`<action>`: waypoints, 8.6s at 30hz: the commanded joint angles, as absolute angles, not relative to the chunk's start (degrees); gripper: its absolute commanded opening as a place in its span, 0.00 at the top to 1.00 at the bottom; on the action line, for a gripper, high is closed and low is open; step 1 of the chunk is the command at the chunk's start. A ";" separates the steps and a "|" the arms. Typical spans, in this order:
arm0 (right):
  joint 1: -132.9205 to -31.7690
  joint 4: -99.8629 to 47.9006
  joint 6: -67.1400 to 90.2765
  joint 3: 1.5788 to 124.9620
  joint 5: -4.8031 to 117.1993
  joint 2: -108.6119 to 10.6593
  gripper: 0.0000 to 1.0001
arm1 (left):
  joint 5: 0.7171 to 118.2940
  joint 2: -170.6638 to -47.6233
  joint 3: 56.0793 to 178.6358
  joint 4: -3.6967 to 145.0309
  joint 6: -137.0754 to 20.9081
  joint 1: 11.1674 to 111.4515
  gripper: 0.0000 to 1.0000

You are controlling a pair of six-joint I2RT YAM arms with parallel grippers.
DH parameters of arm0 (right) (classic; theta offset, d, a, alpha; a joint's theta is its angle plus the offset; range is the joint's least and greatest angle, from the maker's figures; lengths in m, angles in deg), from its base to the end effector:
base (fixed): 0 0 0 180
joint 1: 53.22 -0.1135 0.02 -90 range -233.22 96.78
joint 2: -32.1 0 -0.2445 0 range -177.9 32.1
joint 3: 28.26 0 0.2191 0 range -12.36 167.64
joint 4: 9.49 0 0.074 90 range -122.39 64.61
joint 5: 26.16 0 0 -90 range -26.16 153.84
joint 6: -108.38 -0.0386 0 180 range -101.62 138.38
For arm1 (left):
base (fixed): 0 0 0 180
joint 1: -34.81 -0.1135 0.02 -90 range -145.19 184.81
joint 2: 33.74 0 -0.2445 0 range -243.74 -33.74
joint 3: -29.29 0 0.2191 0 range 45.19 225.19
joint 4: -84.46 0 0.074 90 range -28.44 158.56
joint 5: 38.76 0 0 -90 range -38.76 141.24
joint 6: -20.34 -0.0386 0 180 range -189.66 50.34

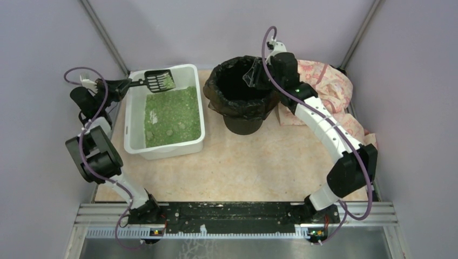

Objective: Clean the litter box

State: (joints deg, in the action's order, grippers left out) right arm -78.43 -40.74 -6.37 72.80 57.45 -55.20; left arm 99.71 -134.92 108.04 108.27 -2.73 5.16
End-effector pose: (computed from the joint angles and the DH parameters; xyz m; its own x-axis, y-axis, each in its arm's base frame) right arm 0.2953 0.1438 0.3761 -0.4644 0.2412 -0.8522 -0.3578 0.8291 0.4297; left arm 0.3354 0.1577 0.2722 -0.2884 -0.8661 -0.4083 0.1456 0.3818 -0.9127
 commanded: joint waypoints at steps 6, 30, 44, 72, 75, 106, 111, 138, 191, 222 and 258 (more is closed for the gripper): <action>-78.01 -37.56 -7.29 77.78 55.05 -57.75 0.58 | 102.03 -135.36 97.51 136.69 13.84 2.84 1.00; -78.09 -37.84 -6.85 75.16 56.25 -55.69 0.58 | 98.57 -131.28 91.85 123.49 5.76 0.27 1.00; -78.09 -39.67 -6.06 76.29 56.02 -55.64 0.58 | 95.64 -128.61 96.33 120.73 10.47 2.57 1.00; -77.92 -38.38 -6.85 78.17 60.58 -49.17 0.59 | 87.20 -130.91 122.89 106.59 11.44 25.40 1.00; -77.92 -39.07 -6.30 79.47 61.37 -48.33 0.59 | 87.01 -131.86 126.64 104.21 7.48 28.58 1.00; -76.63 -42.34 -5.66 72.77 65.38 -38.74 0.59 | 80.31 -124.12 138.10 80.39 -65.16 55.15 1.00; -76.51 -42.61 -6.17 73.92 64.85 -39.57 0.59 | 80.18 -122.91 138.21 78.53 -68.41 55.96 1.00; -76.53 -46.52 -8.25 67.44 72.28 -32.64 0.59 | 74.81 -123.23 125.04 107.18 -13.93 35.74 1.00; -76.51 -39.30 -9.65 72.96 55.65 -51.62 0.58 | 52.12 -115.57 114.60 58.44 -51.36 23.62 1.00; -74.46 -38.42 -8.73 74.53 55.93 -55.35 0.58 | 38.65 -144.00 145.44 52.81 -77.29 29.58 1.00; -73.26 -38.06 -9.31 71.27 55.67 -53.06 0.58 | 66.26 -150.91 150.04 43.90 -62.76 26.93 1.00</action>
